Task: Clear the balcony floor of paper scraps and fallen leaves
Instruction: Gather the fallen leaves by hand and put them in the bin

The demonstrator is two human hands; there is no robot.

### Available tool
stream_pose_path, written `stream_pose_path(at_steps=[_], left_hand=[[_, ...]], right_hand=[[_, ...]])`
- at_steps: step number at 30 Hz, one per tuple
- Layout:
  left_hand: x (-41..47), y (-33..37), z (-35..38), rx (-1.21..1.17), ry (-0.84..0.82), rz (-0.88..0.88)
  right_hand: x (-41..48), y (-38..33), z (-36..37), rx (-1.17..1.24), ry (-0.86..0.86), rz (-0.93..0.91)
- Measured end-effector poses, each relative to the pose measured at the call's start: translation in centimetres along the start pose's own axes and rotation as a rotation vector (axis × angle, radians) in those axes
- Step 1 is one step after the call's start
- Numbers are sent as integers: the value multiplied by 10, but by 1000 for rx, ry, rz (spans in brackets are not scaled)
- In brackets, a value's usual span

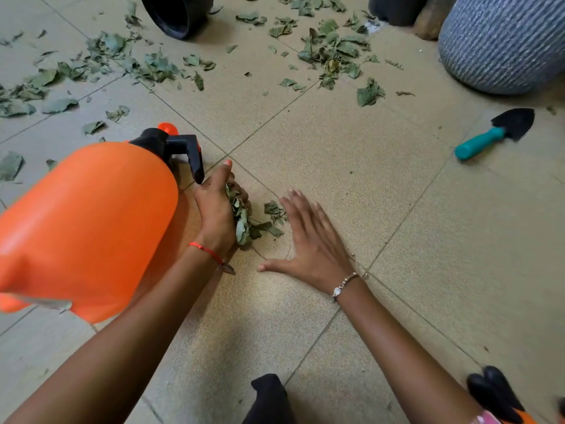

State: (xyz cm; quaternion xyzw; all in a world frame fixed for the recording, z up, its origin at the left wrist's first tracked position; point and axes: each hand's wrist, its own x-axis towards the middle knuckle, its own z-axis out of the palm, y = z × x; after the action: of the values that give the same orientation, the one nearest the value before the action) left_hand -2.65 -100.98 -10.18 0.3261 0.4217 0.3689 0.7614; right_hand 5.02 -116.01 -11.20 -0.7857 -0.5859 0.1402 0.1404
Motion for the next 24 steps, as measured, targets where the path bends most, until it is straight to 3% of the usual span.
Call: stream_pose_path(at_steps=[3, 9, 14, 19, 21, 24], left_hand=[[0, 1, 0, -53, 21, -23], [3, -2, 2, -36, 84, 31], [6, -3, -1, 8, 87, 95], [-1, -1, 3, 26, 84, 86], [-1, -1, 2, 35, 107, 93], [-4, -4, 1, 131, 105, 203]], right_hand=[[23, -5, 1, 12, 58, 82], [43, -4, 0, 141, 93, -86], [30, 8, 8, 288, 263, -84], [22, 11, -8, 571, 355, 135], [16, 10, -14, 665, 465, 233], [13, 12, -10, 567, 498, 406]])
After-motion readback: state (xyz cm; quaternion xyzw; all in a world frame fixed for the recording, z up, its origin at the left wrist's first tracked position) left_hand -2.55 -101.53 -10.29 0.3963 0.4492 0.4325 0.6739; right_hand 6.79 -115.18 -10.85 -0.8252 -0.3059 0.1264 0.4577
